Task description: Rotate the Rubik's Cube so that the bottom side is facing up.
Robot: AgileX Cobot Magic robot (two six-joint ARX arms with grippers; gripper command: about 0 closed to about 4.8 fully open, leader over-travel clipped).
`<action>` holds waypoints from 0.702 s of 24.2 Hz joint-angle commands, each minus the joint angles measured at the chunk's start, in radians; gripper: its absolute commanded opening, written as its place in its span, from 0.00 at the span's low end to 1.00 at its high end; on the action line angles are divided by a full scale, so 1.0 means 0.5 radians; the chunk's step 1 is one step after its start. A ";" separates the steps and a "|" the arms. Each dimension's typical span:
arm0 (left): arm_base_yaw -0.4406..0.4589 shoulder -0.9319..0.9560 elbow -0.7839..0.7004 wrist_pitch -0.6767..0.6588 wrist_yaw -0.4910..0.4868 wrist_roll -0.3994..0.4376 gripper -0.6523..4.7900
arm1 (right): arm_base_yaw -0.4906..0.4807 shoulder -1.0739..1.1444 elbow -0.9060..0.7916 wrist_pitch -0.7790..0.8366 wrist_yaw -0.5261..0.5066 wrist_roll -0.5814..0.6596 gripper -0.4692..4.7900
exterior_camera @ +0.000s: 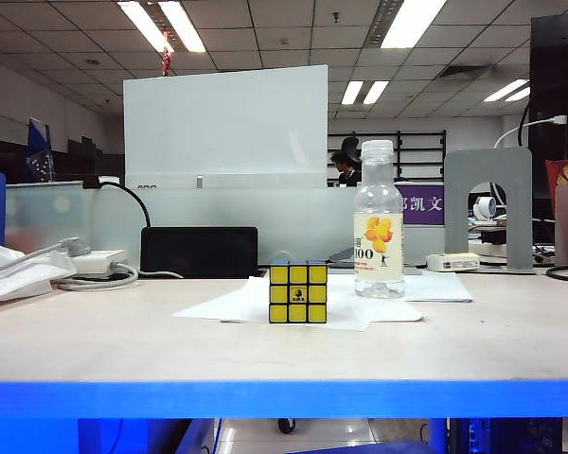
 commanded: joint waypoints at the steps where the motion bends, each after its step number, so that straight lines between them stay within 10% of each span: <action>1: -0.007 0.191 0.111 0.013 0.178 -0.069 0.71 | 0.001 0.275 0.257 -0.150 -0.195 0.010 0.13; 5: -0.190 0.691 0.435 0.097 0.159 -0.036 0.71 | 0.018 0.675 0.617 -0.446 -0.544 0.013 0.13; 8: -0.419 1.073 0.655 0.047 0.139 -0.011 0.88 | 0.040 0.693 0.748 -0.536 -0.526 0.012 0.20; 17: -1.416 2.119 1.291 0.096 -0.360 0.214 0.84 | 0.072 0.546 1.050 -0.954 -0.199 -0.212 0.20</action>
